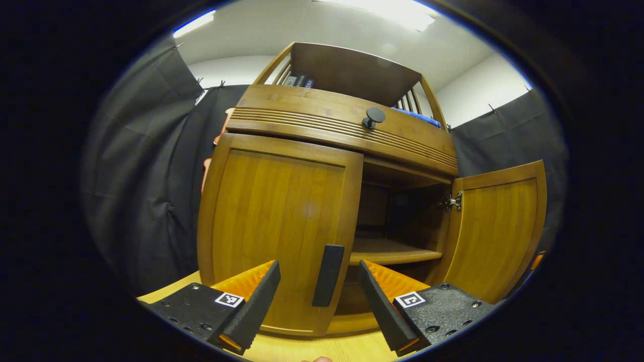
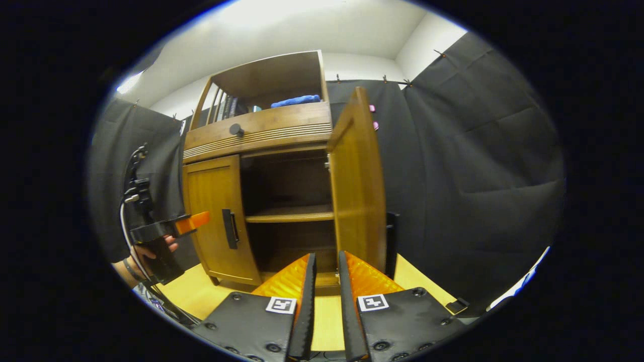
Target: Open the right door of the double-door shoe cabinet with the right hand, and open the left door with the left hand.
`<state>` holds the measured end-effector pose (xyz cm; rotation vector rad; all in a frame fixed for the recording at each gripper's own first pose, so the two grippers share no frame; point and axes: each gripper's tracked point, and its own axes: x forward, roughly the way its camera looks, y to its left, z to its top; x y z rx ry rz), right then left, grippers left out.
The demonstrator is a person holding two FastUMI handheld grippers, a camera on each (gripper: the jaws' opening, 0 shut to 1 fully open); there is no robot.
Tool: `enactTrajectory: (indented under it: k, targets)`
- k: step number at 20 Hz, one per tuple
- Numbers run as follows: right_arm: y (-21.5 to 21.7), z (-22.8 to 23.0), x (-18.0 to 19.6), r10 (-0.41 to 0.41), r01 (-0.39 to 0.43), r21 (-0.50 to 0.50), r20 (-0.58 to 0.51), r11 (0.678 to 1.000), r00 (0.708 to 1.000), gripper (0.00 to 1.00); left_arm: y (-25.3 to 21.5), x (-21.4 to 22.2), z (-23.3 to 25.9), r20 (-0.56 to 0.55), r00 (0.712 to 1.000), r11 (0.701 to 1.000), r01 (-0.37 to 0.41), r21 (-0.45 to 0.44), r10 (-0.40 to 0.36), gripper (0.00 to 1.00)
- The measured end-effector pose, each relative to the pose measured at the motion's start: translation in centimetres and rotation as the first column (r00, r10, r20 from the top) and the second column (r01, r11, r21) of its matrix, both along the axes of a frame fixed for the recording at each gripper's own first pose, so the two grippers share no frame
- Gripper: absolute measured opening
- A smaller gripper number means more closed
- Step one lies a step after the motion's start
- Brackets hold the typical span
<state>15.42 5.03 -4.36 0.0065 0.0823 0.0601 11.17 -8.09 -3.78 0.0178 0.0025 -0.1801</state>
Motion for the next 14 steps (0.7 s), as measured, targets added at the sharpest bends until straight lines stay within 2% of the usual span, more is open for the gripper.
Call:
enactTrajectory:
  k: [3,4,6,8,14]
  targets:
    - [1.0,-1.0,-0.5,0.031,-0.031,0.008,-0.046,0.999,0.998,0.48,-1.5,2.6,-0.9,-0.019,0.999,0.999,0.047,0.014,-0.047,0.91]
    - [1.3,-1.2,-0.7,0.037,-0.036,0.014,-0.057,0.999,0.998,0.57,-1.7,3.0,-1.2,-0.018,0.999,0.998,0.052,0.021,-0.051,0.98]
    - [1.5,-1.6,-0.8,0.038,-0.037,0.013,-0.077,0.999,0.996,0.76,-2.1,3.9,-1.9,-0.026,0.998,0.998,0.051,0.025,-0.051,0.94]
    - [1.4,-1.4,-0.6,0.032,-0.031,0.011,-0.070,0.999,0.997,0.94,-2.0,4.9,-2.9,-0.043,0.999,0.999,0.034,-0.008,-0.034,0.92]
    - [1.1,-1.4,-0.4,0.014,-0.013,0.008,-0.060,1.000,0.998,0.93,-1.3,8.5,-4.2,-0.049,0.999,1.000,-0.011,0.009,0.012,0.92]
